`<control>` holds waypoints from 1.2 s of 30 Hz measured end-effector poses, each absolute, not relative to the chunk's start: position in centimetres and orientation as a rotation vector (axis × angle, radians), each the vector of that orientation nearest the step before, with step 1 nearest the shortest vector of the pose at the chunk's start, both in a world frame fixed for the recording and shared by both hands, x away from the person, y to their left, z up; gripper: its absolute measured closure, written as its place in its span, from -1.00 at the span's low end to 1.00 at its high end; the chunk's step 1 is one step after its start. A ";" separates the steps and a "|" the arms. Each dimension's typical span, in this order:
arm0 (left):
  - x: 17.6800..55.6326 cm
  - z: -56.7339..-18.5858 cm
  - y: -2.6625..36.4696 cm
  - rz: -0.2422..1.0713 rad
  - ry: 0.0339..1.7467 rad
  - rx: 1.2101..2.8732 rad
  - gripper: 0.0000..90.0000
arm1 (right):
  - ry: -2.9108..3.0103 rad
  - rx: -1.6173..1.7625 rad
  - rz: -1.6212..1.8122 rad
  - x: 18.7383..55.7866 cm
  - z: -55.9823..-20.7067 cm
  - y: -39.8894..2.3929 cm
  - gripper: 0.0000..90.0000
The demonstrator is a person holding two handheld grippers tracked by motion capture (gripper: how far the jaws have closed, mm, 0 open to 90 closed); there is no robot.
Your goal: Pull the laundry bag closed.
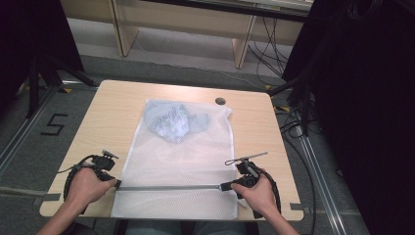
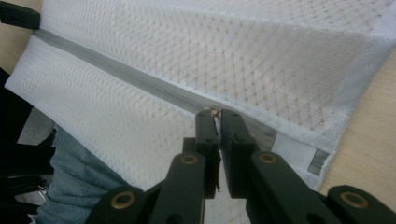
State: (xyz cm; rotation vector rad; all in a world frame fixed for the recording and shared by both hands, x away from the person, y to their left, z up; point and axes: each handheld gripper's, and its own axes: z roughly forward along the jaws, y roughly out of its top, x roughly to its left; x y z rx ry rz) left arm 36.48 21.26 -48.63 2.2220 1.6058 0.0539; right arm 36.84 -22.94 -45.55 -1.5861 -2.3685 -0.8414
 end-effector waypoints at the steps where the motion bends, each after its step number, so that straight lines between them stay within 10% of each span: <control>1: 36.5 -48.6 21.3 0.054 1.606 2.222 1.00 | -2.369 -1.586 -0.841 36.8 -45.6 -22.9 0.93; 36: 36.5 -48.6 21.3 0.047 1.596 2.230 1.00 | -2.355 -1.624 -0.846 36.8 -45.5 -24.0 0.93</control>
